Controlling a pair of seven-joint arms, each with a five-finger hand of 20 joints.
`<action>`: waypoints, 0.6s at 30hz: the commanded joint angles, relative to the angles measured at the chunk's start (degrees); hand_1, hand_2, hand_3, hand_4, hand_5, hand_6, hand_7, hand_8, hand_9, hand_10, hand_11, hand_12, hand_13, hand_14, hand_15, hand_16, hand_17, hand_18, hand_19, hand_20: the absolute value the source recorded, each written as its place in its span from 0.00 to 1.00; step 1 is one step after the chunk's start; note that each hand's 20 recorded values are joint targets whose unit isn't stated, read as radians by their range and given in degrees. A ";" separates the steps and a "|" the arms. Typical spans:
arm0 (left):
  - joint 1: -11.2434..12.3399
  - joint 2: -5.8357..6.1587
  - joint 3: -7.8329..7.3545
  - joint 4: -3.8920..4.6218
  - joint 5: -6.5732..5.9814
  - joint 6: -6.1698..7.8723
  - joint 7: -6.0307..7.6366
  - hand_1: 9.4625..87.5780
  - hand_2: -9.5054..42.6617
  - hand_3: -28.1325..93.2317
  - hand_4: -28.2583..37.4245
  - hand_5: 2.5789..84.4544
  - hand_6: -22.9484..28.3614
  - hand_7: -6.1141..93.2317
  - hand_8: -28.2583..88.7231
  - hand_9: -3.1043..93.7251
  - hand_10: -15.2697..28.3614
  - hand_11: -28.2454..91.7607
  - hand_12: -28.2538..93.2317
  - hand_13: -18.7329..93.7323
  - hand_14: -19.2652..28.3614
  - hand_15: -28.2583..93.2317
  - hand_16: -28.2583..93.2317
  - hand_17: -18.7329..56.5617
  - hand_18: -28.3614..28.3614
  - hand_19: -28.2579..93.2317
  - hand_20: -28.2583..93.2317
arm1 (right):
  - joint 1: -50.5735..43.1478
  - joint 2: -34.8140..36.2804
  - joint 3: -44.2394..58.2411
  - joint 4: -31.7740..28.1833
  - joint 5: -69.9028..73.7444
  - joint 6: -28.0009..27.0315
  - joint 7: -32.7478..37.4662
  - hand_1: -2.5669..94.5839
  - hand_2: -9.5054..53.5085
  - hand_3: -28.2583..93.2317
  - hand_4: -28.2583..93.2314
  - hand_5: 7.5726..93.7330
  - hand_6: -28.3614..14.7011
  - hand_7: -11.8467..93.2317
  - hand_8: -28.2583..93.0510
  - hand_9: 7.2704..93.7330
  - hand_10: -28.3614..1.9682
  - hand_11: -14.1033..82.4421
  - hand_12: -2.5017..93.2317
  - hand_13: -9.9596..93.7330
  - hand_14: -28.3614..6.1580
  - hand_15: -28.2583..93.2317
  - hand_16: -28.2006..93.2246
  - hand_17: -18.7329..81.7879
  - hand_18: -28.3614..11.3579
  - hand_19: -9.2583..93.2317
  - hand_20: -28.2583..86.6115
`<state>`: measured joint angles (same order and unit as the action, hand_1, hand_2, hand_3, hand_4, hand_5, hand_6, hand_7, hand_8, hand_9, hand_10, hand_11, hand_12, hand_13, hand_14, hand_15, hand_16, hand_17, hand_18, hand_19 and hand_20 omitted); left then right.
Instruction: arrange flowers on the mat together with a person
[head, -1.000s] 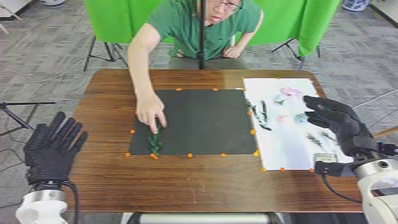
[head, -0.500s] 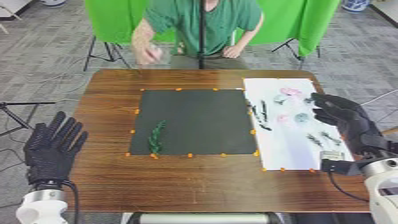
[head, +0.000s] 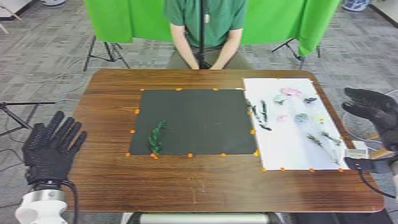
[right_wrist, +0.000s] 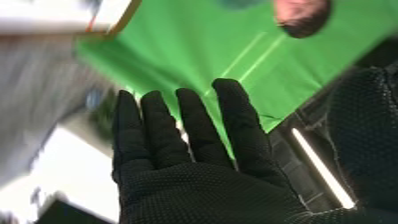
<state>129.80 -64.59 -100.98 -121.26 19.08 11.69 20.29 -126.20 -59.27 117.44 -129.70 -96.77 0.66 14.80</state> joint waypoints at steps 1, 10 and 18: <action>1.16 -0.41 -0.30 -0.16 -0.08 -0.03 0.21 0.19 0.44 0.81 0.00 0.41 0.60 0.18 0.15 0.32 0.68 0.37 0.27 0.34 0.68 0.39 0.18 0.12 0.79 0.54 0.31 | 0.38 7.42 -4.09 -0.39 -19.27 6.38 15.54 0.23 0.12 0.86 0.04 0.34 0.49 0.26 0.14 0.35 0.30 0.23 0.19 0.40 0.27 0.30 0.39 0.27 0.22 0.45 0.36; 1.39 -0.32 -0.19 -0.35 -0.27 0.44 0.46 0.18 0.42 0.83 0.00 0.41 0.60 0.18 0.15 0.32 0.68 0.38 0.27 0.34 0.68 0.39 0.18 0.12 0.79 0.54 0.31 | 2.62 10.74 -7.16 0.02 -37.45 -10.81 25.96 0.27 0.00 0.82 0.00 0.57 0.51 0.35 0.12 0.46 0.27 0.70 0.42 0.50 0.25 0.76 0.43 0.33 0.14 0.67 0.43; 1.34 -0.07 0.25 -0.28 -0.44 0.63 0.30 0.19 0.41 0.83 0.00 0.42 0.61 0.19 0.15 0.32 0.68 0.38 0.27 0.34 0.69 0.39 0.18 0.12 0.79 0.54 0.31 | 5.25 10.61 -8.24 3.22 -32.25 -20.57 25.83 0.32 0.00 0.80 0.00 0.65 0.54 0.32 0.13 0.55 0.31 0.74 0.47 0.56 0.26 0.82 0.48 0.37 0.10 0.74 0.48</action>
<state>130.26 -64.64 -101.11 -121.51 18.91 11.80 20.76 -122.30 -49.31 109.95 -129.51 -135.41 -17.90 40.42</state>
